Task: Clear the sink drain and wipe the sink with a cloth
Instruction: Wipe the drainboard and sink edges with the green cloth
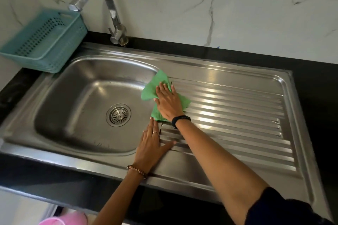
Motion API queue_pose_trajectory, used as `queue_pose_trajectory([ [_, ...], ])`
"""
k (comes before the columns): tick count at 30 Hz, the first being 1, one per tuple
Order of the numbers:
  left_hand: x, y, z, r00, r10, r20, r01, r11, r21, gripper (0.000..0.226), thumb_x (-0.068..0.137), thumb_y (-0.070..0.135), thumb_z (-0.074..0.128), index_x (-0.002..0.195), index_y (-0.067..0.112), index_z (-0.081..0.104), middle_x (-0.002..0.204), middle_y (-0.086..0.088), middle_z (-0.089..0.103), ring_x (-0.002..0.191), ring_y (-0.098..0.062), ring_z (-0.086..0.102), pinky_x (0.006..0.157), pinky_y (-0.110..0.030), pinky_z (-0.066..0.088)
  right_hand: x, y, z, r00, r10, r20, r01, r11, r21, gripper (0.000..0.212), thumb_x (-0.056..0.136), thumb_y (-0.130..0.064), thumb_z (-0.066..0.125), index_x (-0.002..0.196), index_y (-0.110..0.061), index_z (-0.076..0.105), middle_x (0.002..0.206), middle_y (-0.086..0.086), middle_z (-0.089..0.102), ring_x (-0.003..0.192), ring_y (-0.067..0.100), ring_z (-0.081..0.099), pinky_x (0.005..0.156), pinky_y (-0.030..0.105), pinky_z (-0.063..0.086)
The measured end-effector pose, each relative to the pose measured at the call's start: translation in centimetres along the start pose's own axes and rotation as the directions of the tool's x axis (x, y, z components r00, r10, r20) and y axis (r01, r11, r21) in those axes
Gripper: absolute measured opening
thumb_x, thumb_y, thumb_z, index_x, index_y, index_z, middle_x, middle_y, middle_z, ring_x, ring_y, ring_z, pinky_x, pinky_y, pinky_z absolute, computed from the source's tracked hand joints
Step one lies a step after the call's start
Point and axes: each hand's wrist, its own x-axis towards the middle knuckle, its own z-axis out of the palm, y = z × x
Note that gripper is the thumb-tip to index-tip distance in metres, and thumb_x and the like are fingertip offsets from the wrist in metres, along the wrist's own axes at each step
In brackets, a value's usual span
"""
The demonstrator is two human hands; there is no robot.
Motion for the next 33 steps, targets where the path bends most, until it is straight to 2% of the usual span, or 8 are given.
queue_pose_trajectory([
  [4, -0.3, 0.5, 0.1, 0.999, -0.008, -0.052, 0.014, 0.993, 0.119, 0.094, 0.084, 0.062, 0.043, 0.147, 0.008, -0.001, 0.158, -0.009, -0.008, 0.145, -0.018, -0.008, 0.117, -0.037, -0.006, -3.1, 1.0, 0.0, 0.996, -0.089, -0.008, 0.089, 0.994, 0.067, 0.050, 0.101, -0.028, 0.027, 0.146, -0.008, 0.021, 0.157, 0.011, 0.018, 0.146, 0.021, 0.014, 0.120, 0.040, 0.003],
  [7, -1.0, 1.6, 0.7, 0.995, 0.030, -0.093, -0.012, 0.983, 0.186, 0.090, 0.086, 0.059, 0.041, 0.146, 0.010, -0.005, 0.157, -0.008, -0.009, 0.145, -0.019, -0.010, 0.116, -0.037, -0.012, -7.1, 2.9, 0.2, 0.995, -0.055, -0.081, 0.062, 0.994, 0.091, 0.047, 0.101, -0.026, 0.028, 0.145, -0.009, 0.025, 0.155, 0.008, 0.024, 0.145, 0.019, 0.019, 0.120, 0.038, 0.005],
  [16, -1.0, 9.8, 6.9, 0.976, 0.214, 0.042, -0.217, 0.937, 0.273, 0.092, 0.078, 0.074, 0.033, 0.147, 0.025, -0.004, 0.158, -0.003, -0.011, 0.145, -0.018, -0.013, 0.114, -0.046, -0.016, -17.4, 15.4, -2.2, 0.946, 0.271, -0.178, -0.255, 0.961, 0.105, 0.045, 0.100, -0.027, 0.033, 0.144, -0.018, 0.031, 0.153, 0.000, 0.031, 0.143, 0.014, 0.025, 0.120, 0.041, 0.009],
  [20, -0.9, 11.4, 8.5, 0.981, 0.193, 0.014, -0.188, 0.936, 0.298, 0.115, 0.049, 0.092, -0.006, 0.146, 0.031, -0.003, 0.157, -0.005, -0.012, 0.145, -0.023, -0.013, 0.112, -0.050, -0.017, -21.4, 20.7, -3.3, 0.859, 0.464, -0.218, -0.450, 0.886, 0.112, 0.045, 0.100, -0.026, 0.034, 0.143, -0.015, 0.033, 0.153, 0.004, 0.032, 0.142, 0.018, 0.028, 0.118, 0.047, 0.009],
  [23, -1.0, 11.3, 8.2, 0.981, 0.192, 0.030, -0.193, 0.940, 0.283, 0.126, 0.037, 0.093, -0.017, 0.146, 0.031, -0.005, 0.157, -0.007, -0.014, 0.144, -0.023, -0.014, 0.112, -0.050, -0.016, -23.0, 22.6, -3.8, 0.807, 0.560, -0.186, -0.560, 0.827, 0.061, 0.047, 0.101, -0.028, 0.029, 0.145, -0.012, 0.028, 0.154, 0.006, 0.027, 0.143, 0.020, 0.024, 0.117, 0.049, 0.007],
  [26, -1.1, 11.4, 7.8, 0.977, 0.199, 0.072, -0.211, 0.941, 0.263, 0.121, 0.046, 0.094, -0.007, 0.146, 0.028, -0.006, 0.156, -0.007, -0.016, 0.144, -0.024, -0.017, 0.111, -0.050, -0.018, -24.2, 21.9, -3.4, 0.791, 0.585, -0.180, -0.585, 0.809, 0.060, 0.049, 0.101, -0.028, 0.026, 0.145, -0.008, 0.025, 0.154, 0.011, 0.027, 0.143, 0.023, 0.023, 0.118, 0.049, 0.009],
  [29, -1.3, 11.0, 7.4, 0.978, 0.198, 0.059, -0.206, 0.957, 0.202, 0.099, 0.072, 0.079, 0.031, 0.147, 0.024, -0.004, 0.155, -0.003, -0.017, 0.144, -0.021, -0.017, 0.112, -0.050, -0.018, -25.7, 20.8, -2.7, 0.775, 0.601, -0.197, -0.600, 0.797, 0.070, 0.049, 0.100, -0.028, 0.028, 0.145, -0.007, 0.027, 0.153, 0.012, 0.030, 0.143, 0.024, 0.025, 0.118, 0.048, 0.009],
  [33, -1.2, 8.9, 6.2, 0.982, 0.190, -0.003, -0.186, 0.967, 0.176, 0.101, 0.073, 0.076, 0.041, 0.147, 0.024, -0.002, 0.157, -0.005, -0.014, 0.141, -0.017, -0.021, 0.109, -0.046, -0.022, -24.6, 20.6, -3.1, 0.759, 0.621, -0.193, -0.619, 0.781, 0.082, 0.048, 0.101, -0.026, 0.028, 0.144, -0.005, 0.027, 0.153, 0.014, 0.027, 0.143, 0.026, 0.023, 0.118, 0.047, 0.010],
])
